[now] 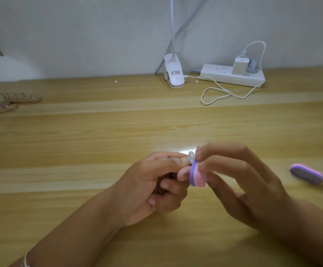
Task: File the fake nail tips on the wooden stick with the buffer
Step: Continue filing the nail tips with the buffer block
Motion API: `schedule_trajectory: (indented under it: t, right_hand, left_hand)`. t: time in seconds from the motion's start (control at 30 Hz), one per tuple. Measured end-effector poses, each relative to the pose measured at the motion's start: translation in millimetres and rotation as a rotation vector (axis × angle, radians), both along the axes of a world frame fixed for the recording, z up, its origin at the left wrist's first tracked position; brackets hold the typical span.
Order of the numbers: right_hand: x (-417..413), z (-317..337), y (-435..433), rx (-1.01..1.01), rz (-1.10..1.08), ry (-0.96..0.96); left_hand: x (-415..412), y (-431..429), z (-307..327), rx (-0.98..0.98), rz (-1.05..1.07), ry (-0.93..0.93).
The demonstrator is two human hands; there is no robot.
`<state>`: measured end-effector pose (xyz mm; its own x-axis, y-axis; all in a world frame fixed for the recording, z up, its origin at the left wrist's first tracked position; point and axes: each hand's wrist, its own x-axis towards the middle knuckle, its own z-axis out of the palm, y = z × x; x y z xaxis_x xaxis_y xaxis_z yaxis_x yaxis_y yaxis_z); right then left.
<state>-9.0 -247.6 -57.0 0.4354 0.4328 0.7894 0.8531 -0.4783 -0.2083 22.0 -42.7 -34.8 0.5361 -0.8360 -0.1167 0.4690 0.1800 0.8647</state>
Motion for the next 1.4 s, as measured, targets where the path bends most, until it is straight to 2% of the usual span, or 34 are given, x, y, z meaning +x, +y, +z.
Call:
schedule_trajectory:
  t: [0.13,0.23,0.37,0.43,0.57,0.7,0.77,0.87,0.93,1.07,1.17,1.23,1.33,1.4]
  right_hand:
    - [15,4,-16,0.030,-0.077,0.108]
    - [17,7,-19,0.144,-0.104,0.165]
    - [9,9,-15,0.044,-0.027,0.100]
    - [12,12,-19,0.027,-0.074,0.072]
    - [17,18,-23,0.119,-0.199,0.067]
    - [7,9,-14,-0.029,-0.015,0.090]
    - [12,8,-19,-0.111,-0.010,0.096]
    - [18,11,-26,-0.089,-0.080,0.105]
    - [13,9,-19,-0.073,-0.022,0.122]
    - [12,5,-15,-0.167,-0.017,0.083]
    - [16,10,-23,-0.112,-0.099,0.117]
    - [11,9,-18,-0.091,-0.054,0.124]
    - [7,5,-12,-0.184,-0.002,0.049]
    - [13,6,-19,-0.192,-0.063,0.041]
  left_hand:
    - [-1,0,2,0.028,0.091,-0.039]
    - [-4,-4,-2,0.088,0.271,-0.213]
    - [-9,-11,-8,0.091,0.413,-0.467]
    - [-11,-11,-9,0.120,0.454,-0.512]
    - [-11,-11,-11,0.235,0.583,-0.615]
    - [-12,-12,-10,0.297,0.647,-0.830]
    - [-13,-13,-11,0.332,0.653,-0.902]
    - [-12,-14,-12,0.354,0.684,-0.856]
    - [-12,-14,-10,0.337,0.672,-0.864]
    - [-11,-12,-12,0.342,0.669,-0.855]
    - [-6,-11,-15,0.353,0.685,-0.769]
    - [-7,-12,-14,0.341,0.665,-0.767]
    - [-8,-11,-13,0.289,0.639,-0.774]
    - [-7,-10,-13,0.282,0.626,-0.725]
